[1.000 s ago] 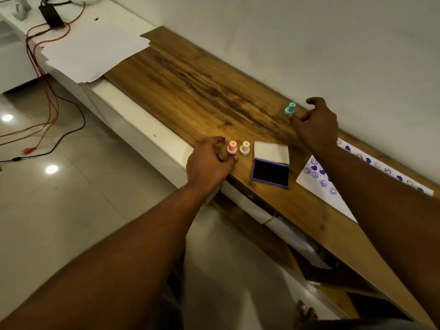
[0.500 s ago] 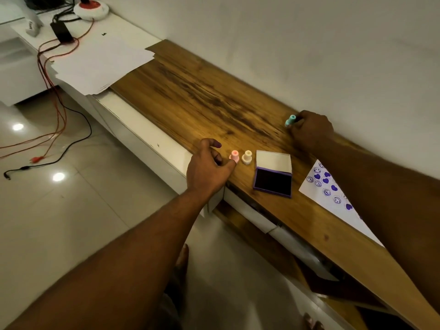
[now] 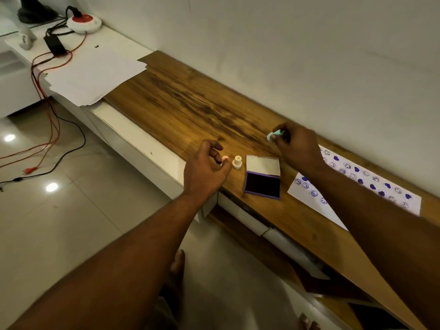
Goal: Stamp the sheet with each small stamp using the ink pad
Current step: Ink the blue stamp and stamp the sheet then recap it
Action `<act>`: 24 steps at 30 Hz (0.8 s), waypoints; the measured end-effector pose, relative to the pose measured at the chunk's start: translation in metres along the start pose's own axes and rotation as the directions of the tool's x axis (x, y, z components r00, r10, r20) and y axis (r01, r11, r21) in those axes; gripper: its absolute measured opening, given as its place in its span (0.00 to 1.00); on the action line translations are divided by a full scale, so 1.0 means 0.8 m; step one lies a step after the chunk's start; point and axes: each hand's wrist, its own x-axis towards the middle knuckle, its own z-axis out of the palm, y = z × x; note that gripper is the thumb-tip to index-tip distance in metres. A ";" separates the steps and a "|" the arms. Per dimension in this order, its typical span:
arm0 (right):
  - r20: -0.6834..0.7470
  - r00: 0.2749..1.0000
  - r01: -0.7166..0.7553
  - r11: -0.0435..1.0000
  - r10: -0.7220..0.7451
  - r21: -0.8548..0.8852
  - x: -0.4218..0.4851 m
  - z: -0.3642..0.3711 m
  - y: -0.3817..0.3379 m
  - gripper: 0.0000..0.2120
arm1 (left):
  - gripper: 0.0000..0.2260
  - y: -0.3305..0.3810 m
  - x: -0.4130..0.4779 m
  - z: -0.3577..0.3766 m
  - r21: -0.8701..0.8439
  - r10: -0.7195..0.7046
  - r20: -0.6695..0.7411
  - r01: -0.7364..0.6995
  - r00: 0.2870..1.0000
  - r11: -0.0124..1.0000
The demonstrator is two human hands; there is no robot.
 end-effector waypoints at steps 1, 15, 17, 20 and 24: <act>0.003 1.000 0.001 0.998 -0.001 0.056 -0.027 -0.007 -0.008 0.12 | 0.17 0.007 -0.002 -0.001 -0.008 0.080 0.039 -0.079 0.996 0.997; 0.094 0.986 0.117 0.975 -0.136 0.191 -0.166 -0.015 -0.014 0.11 | 0.18 0.056 -0.050 0.017 0.048 0.355 0.343 -0.393 0.870 0.918; 0.115 0.981 0.139 0.977 -0.159 0.163 -0.161 -0.015 -0.006 0.11 | 0.18 0.057 -0.048 0.017 0.046 0.338 0.336 -0.374 0.879 0.926; 0.131 0.975 0.161 0.979 -0.177 0.124 -0.155 -0.012 0.000 0.12 | 0.16 0.054 -0.047 0.023 0.051 0.310 0.334 -0.345 0.890 0.937; 0.101 0.981 0.173 0.981 -0.165 -0.083 -0.143 -0.010 0.004 0.15 | 0.18 0.047 -0.043 0.028 0.126 0.316 0.289 -0.363 0.904 0.923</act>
